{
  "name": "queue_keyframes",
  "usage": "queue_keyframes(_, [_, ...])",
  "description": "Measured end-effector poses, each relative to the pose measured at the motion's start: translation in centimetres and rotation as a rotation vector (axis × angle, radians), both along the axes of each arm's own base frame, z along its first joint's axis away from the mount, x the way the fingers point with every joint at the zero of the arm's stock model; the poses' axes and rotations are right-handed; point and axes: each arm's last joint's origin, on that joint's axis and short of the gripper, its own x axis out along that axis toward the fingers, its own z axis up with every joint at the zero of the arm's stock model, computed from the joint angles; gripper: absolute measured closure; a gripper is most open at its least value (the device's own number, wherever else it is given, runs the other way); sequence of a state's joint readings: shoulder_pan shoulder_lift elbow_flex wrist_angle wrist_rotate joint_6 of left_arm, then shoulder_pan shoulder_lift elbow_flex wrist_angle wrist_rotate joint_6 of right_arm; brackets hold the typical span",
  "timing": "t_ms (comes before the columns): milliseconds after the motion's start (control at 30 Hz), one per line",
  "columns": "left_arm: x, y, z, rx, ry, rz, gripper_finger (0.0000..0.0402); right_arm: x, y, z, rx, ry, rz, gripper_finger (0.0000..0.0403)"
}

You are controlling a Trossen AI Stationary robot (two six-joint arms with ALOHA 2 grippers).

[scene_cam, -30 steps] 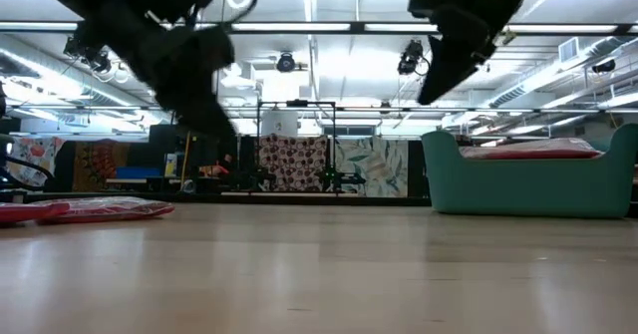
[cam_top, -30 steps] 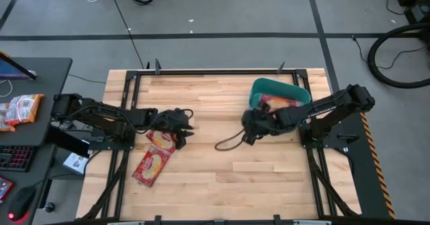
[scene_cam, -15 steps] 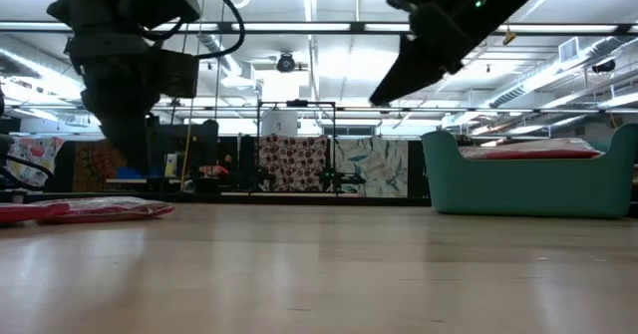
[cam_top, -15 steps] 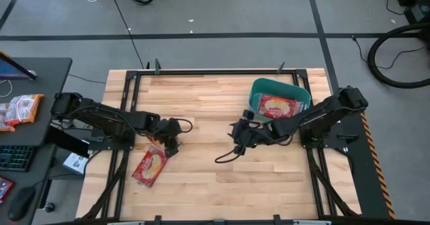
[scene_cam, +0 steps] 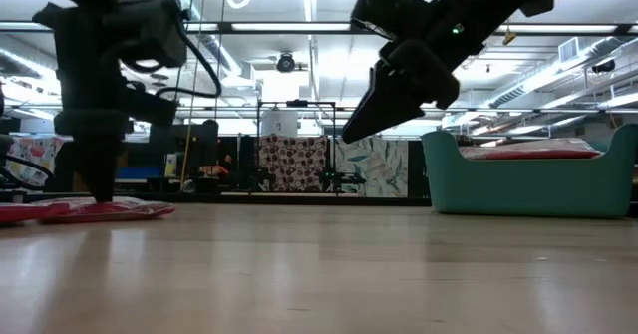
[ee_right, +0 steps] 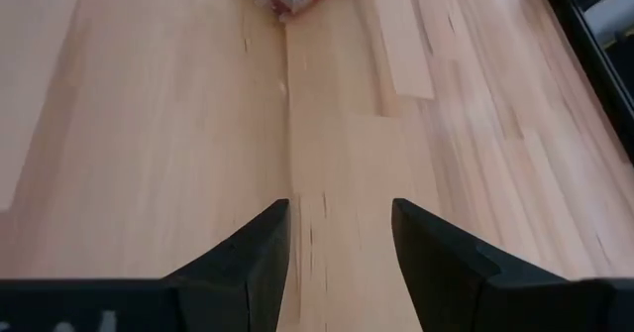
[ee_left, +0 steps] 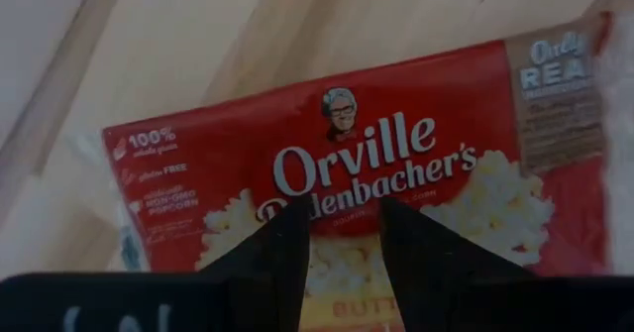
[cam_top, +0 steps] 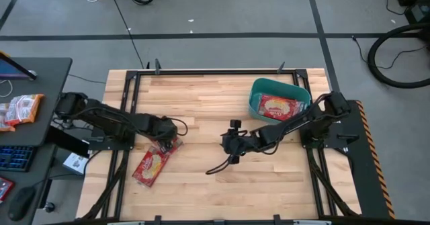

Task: Sort popcorn bags into baskets
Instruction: Put the red popcorn bag into the green container

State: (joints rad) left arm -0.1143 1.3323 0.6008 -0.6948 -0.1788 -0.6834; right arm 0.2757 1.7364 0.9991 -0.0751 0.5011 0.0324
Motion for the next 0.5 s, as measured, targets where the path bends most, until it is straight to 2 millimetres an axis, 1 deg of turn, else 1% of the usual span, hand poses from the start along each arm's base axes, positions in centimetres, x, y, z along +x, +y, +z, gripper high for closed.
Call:
queue_keyframes(67, [0.4,0.0,-0.6,0.007,0.008,-0.029,0.0272,0.4,0.1,-0.1,-0.019,0.007,0.015,0.022])
queue_keyframes(133, [1.2,-0.1,-1.1,0.032,-0.022,-0.066,0.0272,0.5,0.2,-0.1,-0.036,0.014,0.035,0.022])
queue_keyframes(267, [3.4,-0.2,-1.5,0.101,-0.185,-0.145,0.0272,0.9,0.4,0.0,-0.048,-0.007,0.052,0.022])
queue_keyframes(367, [5.3,-0.5,-1.6,0.14,-0.332,-0.274,0.0272,0.9,0.4,0.0,-0.049,-0.009,0.052,0.022])
queue_keyframes(500, [6.9,-1.5,-1.2,0.121,-0.469,-0.474,0.0272,0.8,0.4,-0.1,-0.049,0.004,0.059,0.022])
